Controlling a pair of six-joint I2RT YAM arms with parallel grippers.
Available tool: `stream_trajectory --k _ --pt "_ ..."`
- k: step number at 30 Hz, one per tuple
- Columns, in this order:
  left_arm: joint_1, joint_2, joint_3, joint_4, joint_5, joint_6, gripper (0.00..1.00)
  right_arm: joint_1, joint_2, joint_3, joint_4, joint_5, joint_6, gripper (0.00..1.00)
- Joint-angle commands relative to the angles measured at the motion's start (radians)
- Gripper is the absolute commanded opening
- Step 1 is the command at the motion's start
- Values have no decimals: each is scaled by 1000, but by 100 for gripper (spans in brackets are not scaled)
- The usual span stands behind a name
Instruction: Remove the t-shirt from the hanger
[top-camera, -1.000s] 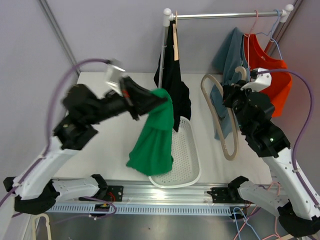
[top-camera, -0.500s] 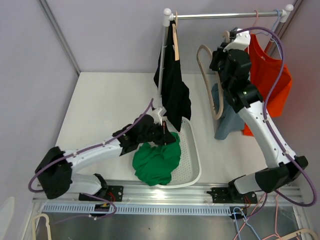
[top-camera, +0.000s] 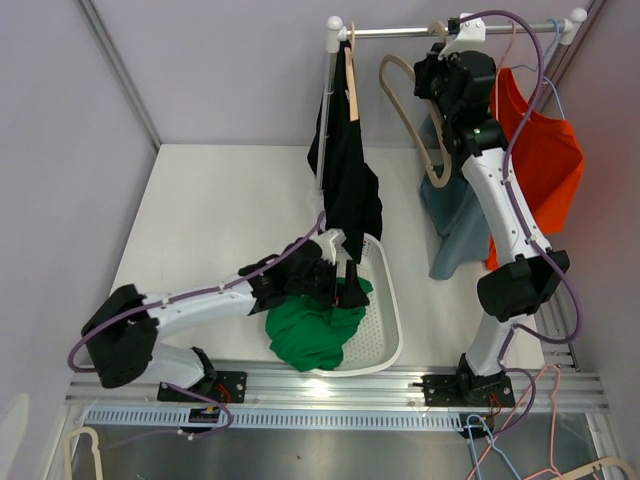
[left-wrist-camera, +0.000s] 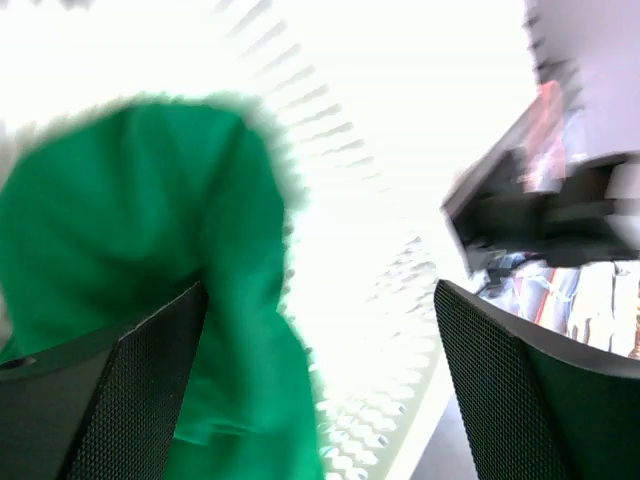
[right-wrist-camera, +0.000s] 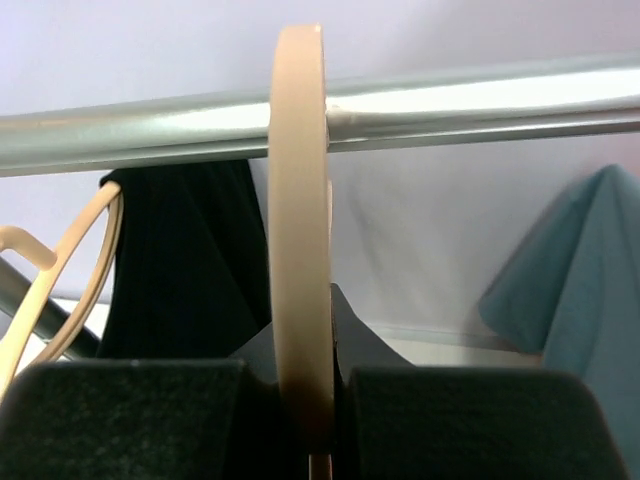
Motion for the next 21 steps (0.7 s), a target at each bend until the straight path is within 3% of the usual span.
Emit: stream_trajectory --k 1,10,17,19,21 --pt "-43 -129 139 -114 -93 119 99 5 28 97 65 -45 -28 0" --pt "-63 -358 260 -258 -130 183 100 14 195 303 8 -57 -23 0" --pt "-63 -384 294 -348 -220 240 99 31 284 375 -107 -7 -6 1" --pt "-63 -392 294 -352 -233 245 100 49 241 342 -107 28 -21 7" --pt "-63 -403 290 -352 -250 257 100 65 192 260 -86 76 -32 20"
